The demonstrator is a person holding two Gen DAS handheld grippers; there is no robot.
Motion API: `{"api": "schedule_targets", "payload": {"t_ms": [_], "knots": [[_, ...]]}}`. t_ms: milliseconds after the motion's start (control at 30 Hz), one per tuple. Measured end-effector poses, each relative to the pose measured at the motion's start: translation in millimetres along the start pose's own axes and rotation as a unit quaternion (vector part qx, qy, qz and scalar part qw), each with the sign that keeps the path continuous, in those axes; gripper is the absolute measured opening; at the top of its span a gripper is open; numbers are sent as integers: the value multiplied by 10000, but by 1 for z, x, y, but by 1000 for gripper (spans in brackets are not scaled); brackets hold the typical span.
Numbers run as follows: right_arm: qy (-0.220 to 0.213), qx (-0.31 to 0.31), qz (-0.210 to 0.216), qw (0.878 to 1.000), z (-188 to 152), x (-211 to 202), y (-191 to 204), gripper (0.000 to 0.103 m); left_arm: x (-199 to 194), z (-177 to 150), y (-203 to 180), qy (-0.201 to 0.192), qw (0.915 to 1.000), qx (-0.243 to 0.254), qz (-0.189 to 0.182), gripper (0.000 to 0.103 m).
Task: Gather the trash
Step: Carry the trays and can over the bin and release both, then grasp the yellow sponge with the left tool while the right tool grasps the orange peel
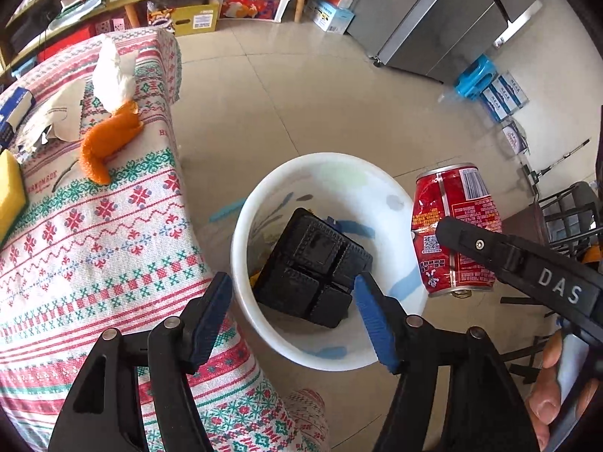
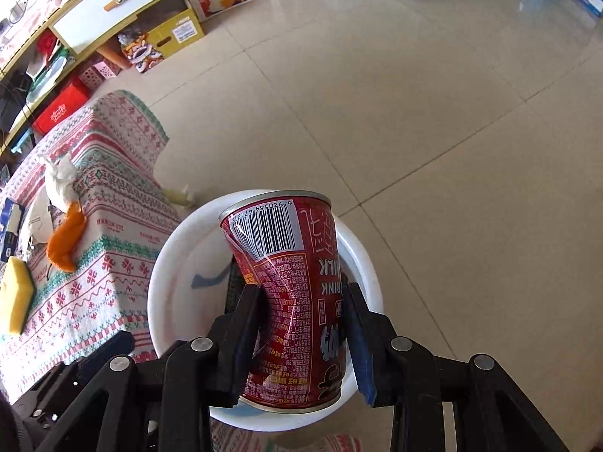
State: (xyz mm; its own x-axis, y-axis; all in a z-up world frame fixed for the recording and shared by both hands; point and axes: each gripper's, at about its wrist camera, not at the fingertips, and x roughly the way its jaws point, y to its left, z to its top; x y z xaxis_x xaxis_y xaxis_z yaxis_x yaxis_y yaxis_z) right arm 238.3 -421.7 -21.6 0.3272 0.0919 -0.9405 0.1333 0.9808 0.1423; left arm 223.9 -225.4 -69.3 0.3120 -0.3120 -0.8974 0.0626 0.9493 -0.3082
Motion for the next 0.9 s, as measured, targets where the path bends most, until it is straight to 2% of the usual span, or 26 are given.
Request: {"api": "schedule_targets", "payload": {"t_ms": [167,400,533,700,833,900], "knots": [[-10,-38,-328,9995,3,2,5,42,-16,-9,24,-35,9999,-152,23,70],[-44,-122,-317,9994,1,0,14,43,-48,-25,77,-162,9988,-383,258,70],[-54,-200,-261,9994,2,0,25,46,-70,-34,117,-229,9971,-579,428,70],[-60,-667,-225,9975,-2,3,58,53,-103,-42,184,-416,9919,-997,663,70],[-7,-1018,-5,9948,-5,8,88,57,-126,-44,240,-610,9840,-1487,774,70],[54,-1155,176,9931,-6,11,104,58,-133,-43,256,-717,9817,-1557,833,70]]}}
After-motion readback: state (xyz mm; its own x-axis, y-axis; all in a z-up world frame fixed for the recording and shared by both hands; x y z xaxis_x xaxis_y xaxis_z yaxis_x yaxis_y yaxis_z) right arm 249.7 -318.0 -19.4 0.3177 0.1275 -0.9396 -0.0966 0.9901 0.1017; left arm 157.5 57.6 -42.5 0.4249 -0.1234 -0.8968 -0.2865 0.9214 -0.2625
